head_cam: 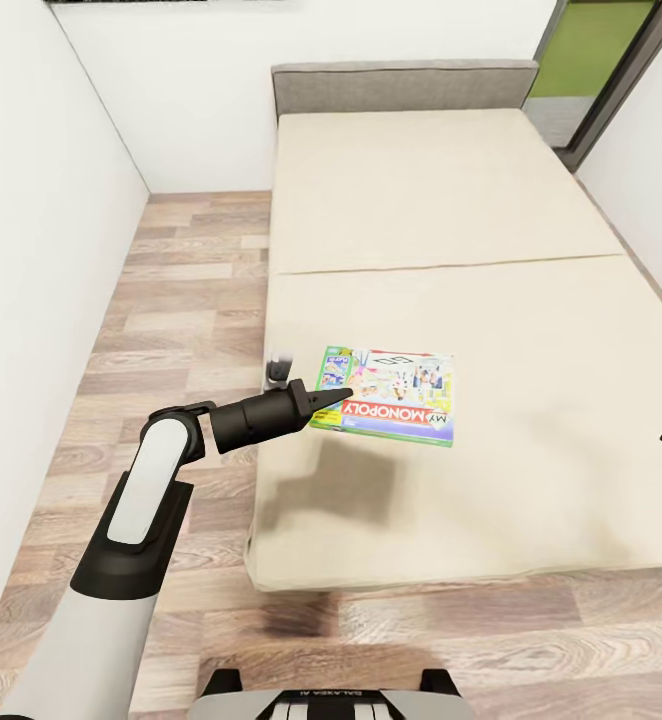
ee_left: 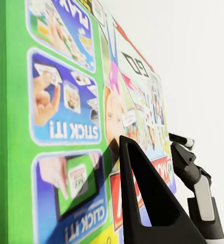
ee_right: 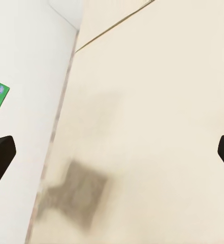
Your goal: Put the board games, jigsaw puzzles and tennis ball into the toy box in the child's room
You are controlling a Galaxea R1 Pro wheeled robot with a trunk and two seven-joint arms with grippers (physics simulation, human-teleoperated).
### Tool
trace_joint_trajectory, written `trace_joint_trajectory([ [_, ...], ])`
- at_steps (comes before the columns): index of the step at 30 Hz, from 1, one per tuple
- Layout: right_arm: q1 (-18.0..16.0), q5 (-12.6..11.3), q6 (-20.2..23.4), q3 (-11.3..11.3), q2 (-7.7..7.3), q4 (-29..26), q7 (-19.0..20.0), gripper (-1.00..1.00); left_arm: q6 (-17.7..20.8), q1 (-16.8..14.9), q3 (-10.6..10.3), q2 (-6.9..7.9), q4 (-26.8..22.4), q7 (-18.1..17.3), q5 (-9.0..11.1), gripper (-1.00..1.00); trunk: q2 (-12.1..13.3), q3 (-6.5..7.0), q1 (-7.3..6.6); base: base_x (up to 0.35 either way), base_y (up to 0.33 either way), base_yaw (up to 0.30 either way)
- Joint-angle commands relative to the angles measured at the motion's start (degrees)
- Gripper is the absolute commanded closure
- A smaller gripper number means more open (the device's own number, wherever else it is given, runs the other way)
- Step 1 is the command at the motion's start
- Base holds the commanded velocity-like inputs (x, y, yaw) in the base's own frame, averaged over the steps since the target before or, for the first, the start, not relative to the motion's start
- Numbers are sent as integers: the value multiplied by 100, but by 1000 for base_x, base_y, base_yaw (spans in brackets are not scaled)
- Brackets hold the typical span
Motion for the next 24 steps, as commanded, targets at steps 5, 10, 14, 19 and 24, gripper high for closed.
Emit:
trace_joint_trajectory([
  [5, -3, -4, 27, 0, -1, 2, 14, -100, 21, -3, 11, -7, -1, -81, -3, 100, 200, 88, -111, 0, 0, 20],
  [10, -3, -4, 27, 4, -1, 2, 13, -100, 19, -3, 15, -8, -1, -140, 26, 100, 401, 177, -220, 0, 0, 83],
  [14, -3, -4, 27, 9, -1, 2, 12, -100, 15, 13, 39, -3, -1, -176, 238, 100, 561, 249, -308, 0, 0, 184],
  [19, -3, -4, 27, 14, 8, 2, 13, -100, 14, 24, 61, 36, -1, -187, 482, 100, 762, 339, -418, 0, 0, 238],
  [24, -3, -4, 43, 17, 28, 2, 47, -100, 13, 29, 73, 71, -1, -193, 593, 100, 962, 429, -528, 0, 0, 160],
])
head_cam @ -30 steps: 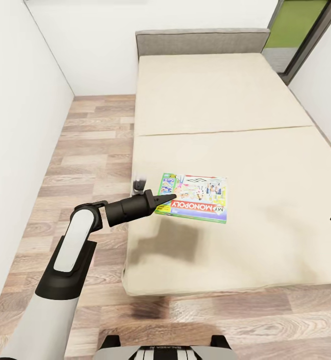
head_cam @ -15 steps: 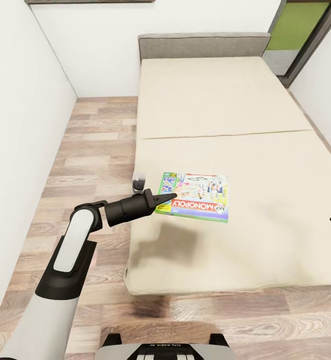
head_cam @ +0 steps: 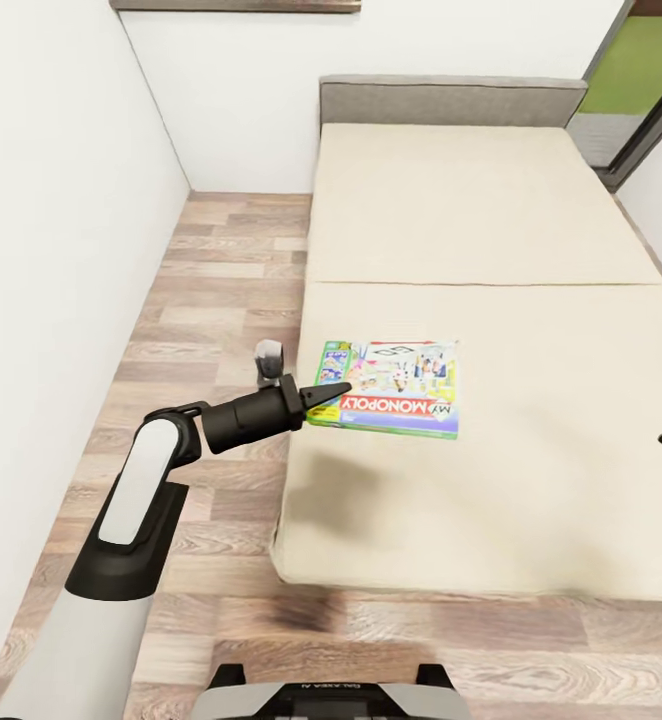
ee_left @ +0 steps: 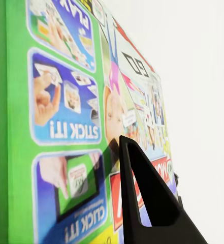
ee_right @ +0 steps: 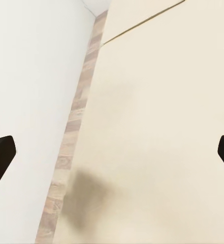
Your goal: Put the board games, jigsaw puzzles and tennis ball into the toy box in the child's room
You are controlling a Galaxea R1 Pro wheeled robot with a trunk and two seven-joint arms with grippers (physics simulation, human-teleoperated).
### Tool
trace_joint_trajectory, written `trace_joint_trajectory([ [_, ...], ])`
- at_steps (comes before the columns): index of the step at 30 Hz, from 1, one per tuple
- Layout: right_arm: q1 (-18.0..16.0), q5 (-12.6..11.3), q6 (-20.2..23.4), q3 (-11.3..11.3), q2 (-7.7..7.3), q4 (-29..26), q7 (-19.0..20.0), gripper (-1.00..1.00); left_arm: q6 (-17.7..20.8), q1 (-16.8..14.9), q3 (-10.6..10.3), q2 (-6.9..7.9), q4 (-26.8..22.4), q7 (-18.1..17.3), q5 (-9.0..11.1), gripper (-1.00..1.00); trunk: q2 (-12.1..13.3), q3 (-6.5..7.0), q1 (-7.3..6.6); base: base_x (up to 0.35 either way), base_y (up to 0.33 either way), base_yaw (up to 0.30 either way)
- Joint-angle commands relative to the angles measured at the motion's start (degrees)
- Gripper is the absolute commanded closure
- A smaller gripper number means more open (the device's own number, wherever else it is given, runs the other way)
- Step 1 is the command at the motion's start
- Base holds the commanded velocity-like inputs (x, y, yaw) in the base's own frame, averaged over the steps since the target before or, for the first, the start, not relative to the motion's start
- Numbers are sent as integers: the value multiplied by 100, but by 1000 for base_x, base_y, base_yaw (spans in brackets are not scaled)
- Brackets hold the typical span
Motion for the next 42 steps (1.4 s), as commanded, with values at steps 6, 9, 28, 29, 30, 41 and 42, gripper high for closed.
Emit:
trace_joint_trajectory([
  [6, -2, -5, 182, -3, 11, 1, 80, -100, 17, -1, 7, 16, 1, 6, 14, 100, 240, 127, -132, 0, 0, 54],
  [9, -2, -5, 254, -3, 12, 1, 92, -100, 15, -1, 6, 16, 1, 21, 4, 100, 361, 202, -198, 0, 0, 21],
  [28, -2, 45, 102, 563, 109, 8, 115, -100, 12, 0, 10, 23, 1, 48, -21, 100, 1123, 602, -616, 0, 0, 5],
  [29, -2, 52, 63, 613, 113, 8, 108, -100, 12, 0, 12, 23, 1, 48, -21, 100, 1163, 620, -638, 0, 0, 0],
  [30, -2, 58, 31, 659, 113, 9, 102, -100, 12, 0, 12, 23, 1, 48, -22, 100, 1203, 638, -659, 0, 0, 0],
  [41, -17, 329, -67, 780, 96, 10, 86, -100, 12, 0, 13, 17, 1, 56, 8, 100, 1644, 837, -901, 0, 0, 0],
  [42, -18, 362, -62, 769, 80, 10, 86, -100, 12, 0, 13, 16, 1, 56, 11, 100, 1684, 855, -923, 0, 0, 0],
])
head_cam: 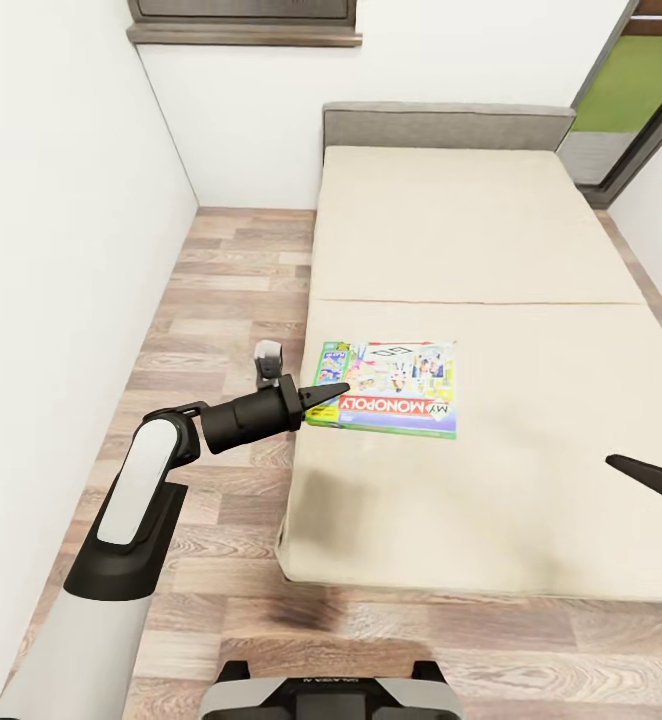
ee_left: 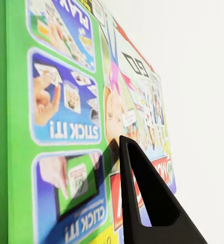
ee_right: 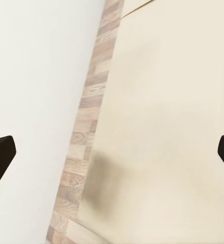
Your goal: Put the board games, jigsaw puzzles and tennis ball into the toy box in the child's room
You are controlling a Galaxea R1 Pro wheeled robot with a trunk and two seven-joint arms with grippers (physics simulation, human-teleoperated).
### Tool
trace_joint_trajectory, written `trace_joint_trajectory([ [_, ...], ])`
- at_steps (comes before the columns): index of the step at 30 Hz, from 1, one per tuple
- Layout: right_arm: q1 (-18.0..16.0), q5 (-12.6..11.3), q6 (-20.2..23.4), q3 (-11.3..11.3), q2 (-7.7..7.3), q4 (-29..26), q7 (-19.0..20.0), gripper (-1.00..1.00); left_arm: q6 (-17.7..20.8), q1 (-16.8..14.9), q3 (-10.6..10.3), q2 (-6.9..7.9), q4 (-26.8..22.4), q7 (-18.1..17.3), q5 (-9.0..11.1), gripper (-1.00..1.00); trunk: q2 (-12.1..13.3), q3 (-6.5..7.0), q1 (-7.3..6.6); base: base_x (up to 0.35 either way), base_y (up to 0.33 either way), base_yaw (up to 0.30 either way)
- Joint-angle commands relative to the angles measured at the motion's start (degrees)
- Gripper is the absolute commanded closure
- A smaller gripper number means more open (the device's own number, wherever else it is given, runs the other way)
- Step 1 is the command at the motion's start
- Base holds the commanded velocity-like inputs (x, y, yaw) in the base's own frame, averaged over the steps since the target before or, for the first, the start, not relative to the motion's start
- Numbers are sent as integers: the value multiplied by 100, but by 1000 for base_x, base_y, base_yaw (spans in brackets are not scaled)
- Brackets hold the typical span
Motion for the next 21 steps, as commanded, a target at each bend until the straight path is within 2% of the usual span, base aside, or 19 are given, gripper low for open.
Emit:
trace_joint_trajectory([
  [1, -2, 21, 41, -24, -18, 1, 13, -100, 21, -3, 4, -3, 0, -20, -18, 100, 39, 16, -22, 0, 0, 0],
  [3, -1, 42, 62, -67, -28, 1, 11, -100, 21, -3, 5, -3, 0, -21, -15, 100, 119, 52, -66, 0, 0, 0],
  [6, 0, 88, 192, -305, -41, 1, 1, -100, 21, -3, 5, -1, 0, -24, -9, 100, 240, 105, -132, 0, 0, 0],
  [12, -54, 179, 450, -541, -76, 1, -107, -100, 22, -3, 5, -3, 0, -21, -3, 100, 480, 213, -264, 0, 0, 0],
  [14, -94, 303, 631, -636, -53, 1, -509, -100, 22, -3, 5, -4, 0, -23, 2, 100, 560, 249, -308, 0, 0, 0],
  [18, -125, 385, 758, -695, -9, 0, -1240, -100, 21, -3, 5, -3, 0, -26, 5, 100, 721, 321, -396, 0, 0, 0],
  [20, -131, 393, 774, -706, 9, -2, -1385, -100, 21, -3, 5, -3, 0, -26, 5, 100, 801, 357, -439, 0, 0, 0],
  [21, -140, 401, 801, -720, 50, -4, -1584, -100, 22, -3, 5, -4, 0, -27, 6, 100, 841, 375, -461, 0, 0, 0],
])
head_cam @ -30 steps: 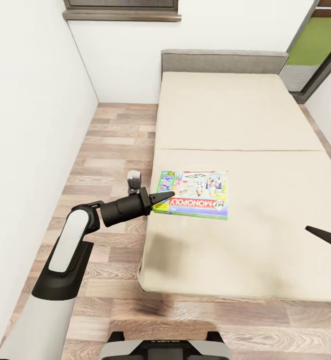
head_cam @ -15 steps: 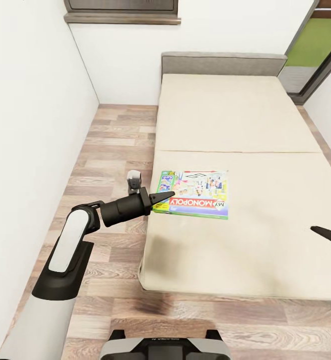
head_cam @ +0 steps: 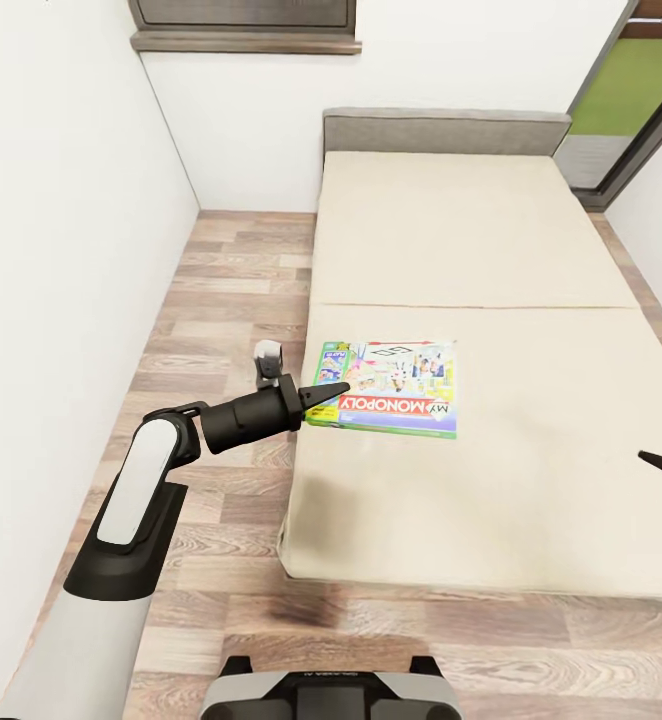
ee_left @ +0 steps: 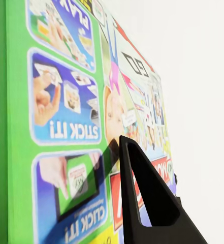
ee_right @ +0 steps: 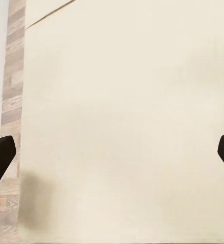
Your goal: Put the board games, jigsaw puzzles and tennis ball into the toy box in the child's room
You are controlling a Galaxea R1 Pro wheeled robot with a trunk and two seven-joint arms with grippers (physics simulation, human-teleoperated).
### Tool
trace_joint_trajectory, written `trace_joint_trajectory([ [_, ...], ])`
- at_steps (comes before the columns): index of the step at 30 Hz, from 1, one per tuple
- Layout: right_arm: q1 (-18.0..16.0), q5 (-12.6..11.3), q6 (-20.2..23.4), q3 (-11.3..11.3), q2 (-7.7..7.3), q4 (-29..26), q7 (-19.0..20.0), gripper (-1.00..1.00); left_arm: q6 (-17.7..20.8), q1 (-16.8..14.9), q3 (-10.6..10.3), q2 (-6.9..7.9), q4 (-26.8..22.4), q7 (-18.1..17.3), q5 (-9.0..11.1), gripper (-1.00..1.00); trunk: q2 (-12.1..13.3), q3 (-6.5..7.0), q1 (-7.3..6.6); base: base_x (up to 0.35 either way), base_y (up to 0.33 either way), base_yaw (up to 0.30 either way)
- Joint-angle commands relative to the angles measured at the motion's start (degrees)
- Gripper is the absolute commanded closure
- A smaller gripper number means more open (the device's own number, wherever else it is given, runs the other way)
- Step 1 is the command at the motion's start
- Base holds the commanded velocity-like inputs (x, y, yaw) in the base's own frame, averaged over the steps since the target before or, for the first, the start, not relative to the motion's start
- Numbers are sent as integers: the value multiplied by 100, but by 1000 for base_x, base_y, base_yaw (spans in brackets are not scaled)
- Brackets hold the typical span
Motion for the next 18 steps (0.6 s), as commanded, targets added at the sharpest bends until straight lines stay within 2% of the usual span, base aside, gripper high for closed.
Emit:
trace_joint_trajectory([
  [1, -9, 17, 44, -10, 11, 0, -30, -100, 20, -3, 5, -1, 0, -21, -19, 100, 38, 15, -22, 0, 0, 0],
  [5, -18, 20, 64, -8, 24, -2, 11, -100, 23, -3, 5, 2, 0, -21, -19, 100, 199, 87, -110, 0, 0, 0],
  [12, -46, 23, 92, 79, 17, -3, 798, -100, 23, -3, 5, 5, 0, -22, -23, 100, 480, 234, -263, 0, 0, 0],
  [18, -53, 29, 103, 136, 10, -3, 1048, -100, 25, -3, 5, 7, 0, -22, -26, 100, 720, 389, -395, 0, 0, 0],
])
